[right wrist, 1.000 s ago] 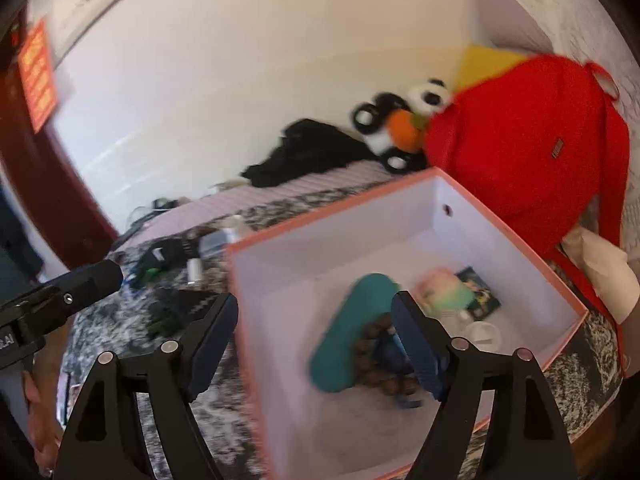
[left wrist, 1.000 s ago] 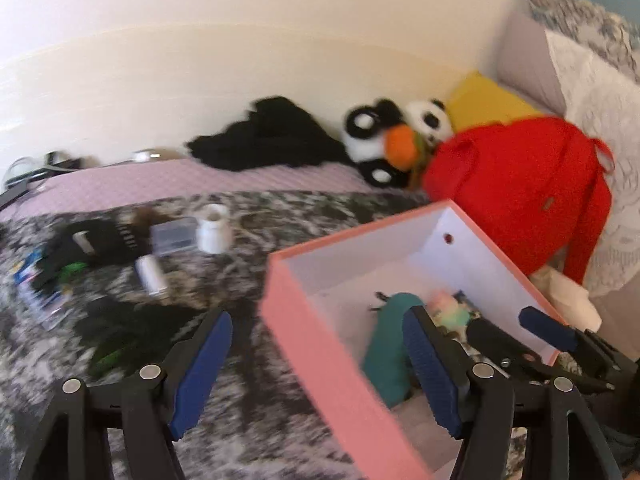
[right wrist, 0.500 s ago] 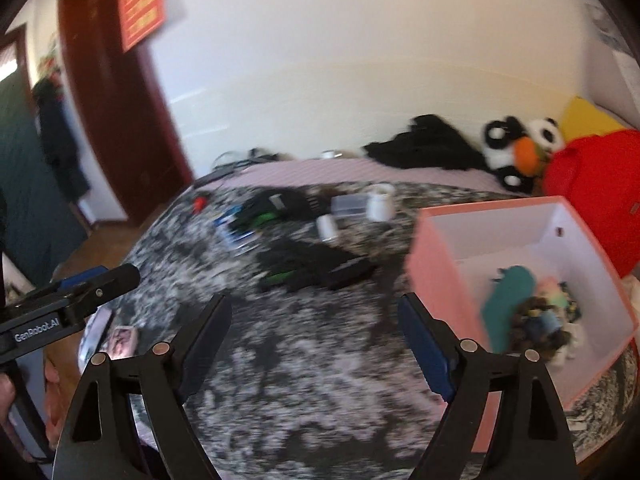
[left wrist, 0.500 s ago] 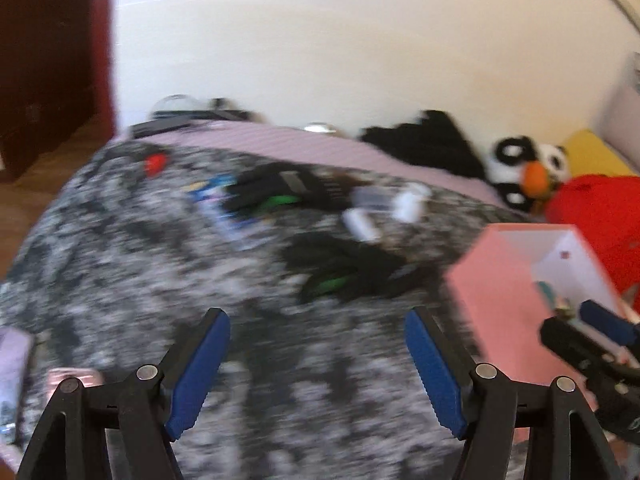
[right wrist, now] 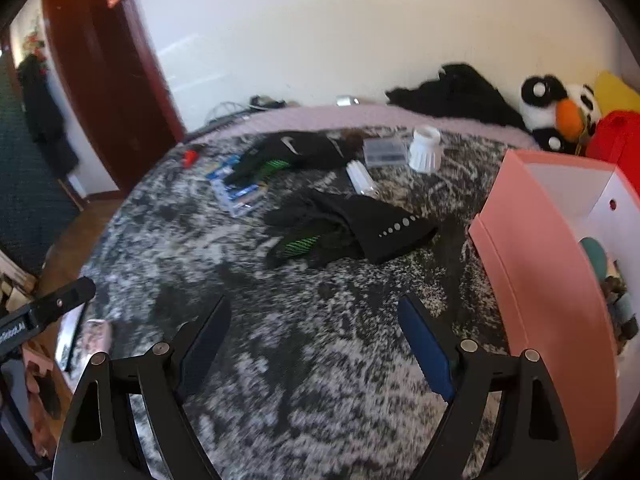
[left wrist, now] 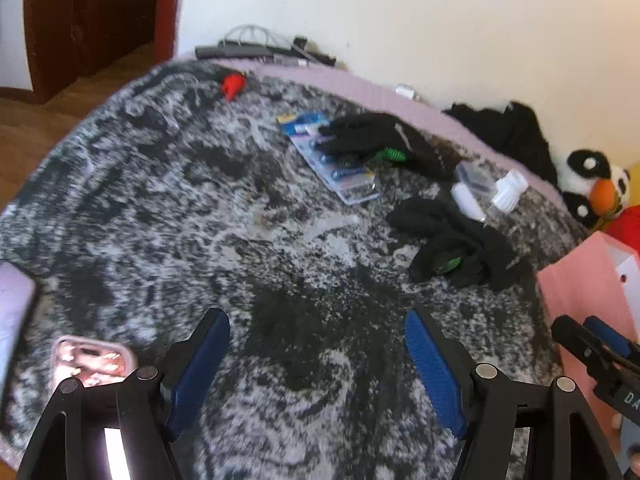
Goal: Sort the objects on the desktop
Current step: 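Move both tools back toward the black gloves, then grasp a black glove with the left tool while the right tool grasps the other glove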
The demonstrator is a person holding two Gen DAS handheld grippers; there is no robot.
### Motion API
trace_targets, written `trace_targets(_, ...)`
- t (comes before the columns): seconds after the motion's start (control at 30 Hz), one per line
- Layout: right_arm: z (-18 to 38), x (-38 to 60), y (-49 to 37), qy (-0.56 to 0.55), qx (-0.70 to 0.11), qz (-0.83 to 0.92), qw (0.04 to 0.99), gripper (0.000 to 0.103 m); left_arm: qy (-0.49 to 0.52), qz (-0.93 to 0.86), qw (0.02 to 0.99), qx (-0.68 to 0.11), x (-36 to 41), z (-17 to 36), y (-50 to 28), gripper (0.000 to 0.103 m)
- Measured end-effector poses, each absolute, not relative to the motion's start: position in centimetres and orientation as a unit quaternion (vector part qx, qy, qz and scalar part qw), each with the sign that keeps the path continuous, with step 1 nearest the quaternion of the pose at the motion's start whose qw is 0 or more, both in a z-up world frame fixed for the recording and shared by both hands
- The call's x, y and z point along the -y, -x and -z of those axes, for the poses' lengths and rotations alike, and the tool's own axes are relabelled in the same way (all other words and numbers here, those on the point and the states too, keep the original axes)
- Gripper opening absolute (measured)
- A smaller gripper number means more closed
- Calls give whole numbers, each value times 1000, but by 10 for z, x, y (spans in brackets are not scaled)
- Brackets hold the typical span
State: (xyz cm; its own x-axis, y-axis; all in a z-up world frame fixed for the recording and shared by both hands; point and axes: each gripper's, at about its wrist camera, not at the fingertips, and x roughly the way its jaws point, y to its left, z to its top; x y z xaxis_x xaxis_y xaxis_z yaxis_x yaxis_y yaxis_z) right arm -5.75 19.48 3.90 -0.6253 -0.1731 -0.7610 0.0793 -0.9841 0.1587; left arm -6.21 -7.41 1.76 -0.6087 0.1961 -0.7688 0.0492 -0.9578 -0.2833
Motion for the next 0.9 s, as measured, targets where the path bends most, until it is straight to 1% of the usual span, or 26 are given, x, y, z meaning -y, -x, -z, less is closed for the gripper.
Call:
trace_targets(0.17, -8, -196, 101, -440, 58, 894, 65, 88, 451, -880, 40, 142, 67, 2, 117, 76)
trace_targets(0.33, 21, -198, 147, -445, 74, 890, 71, 88, 447, -884, 45, 132, 55, 8, 185, 76)
trace_targets(0.5, 53, -191, 179, -457, 69, 883, 86, 91, 440, -893, 59, 75, 15, 10, 265, 76)
trace_targets(0.63, 72, -187, 186, -447, 50, 889, 90, 99, 458, -885, 73, 29, -25, 29, 315, 76)
trace_targets(0.73, 75, -181, 188, -438, 32, 895, 86, 101, 482, -874, 63, -21, -57, 58, 334, 76)
trace_targets(0.8, 75, -181, 190, -435, 35, 896, 85, 102, 476, -877, 52, -52, -73, 72, 336, 76)
trace_targets(0.83, 76, -182, 191, -434, 37, 896, 85, 102, 472, -879, 49, -58, -78, 74, 337, 76)
trace_targets(0.9, 76, -181, 191, -430, 35, 899, 82, 99, 471, -879, 44, -53, -80, 76, 340, 76)
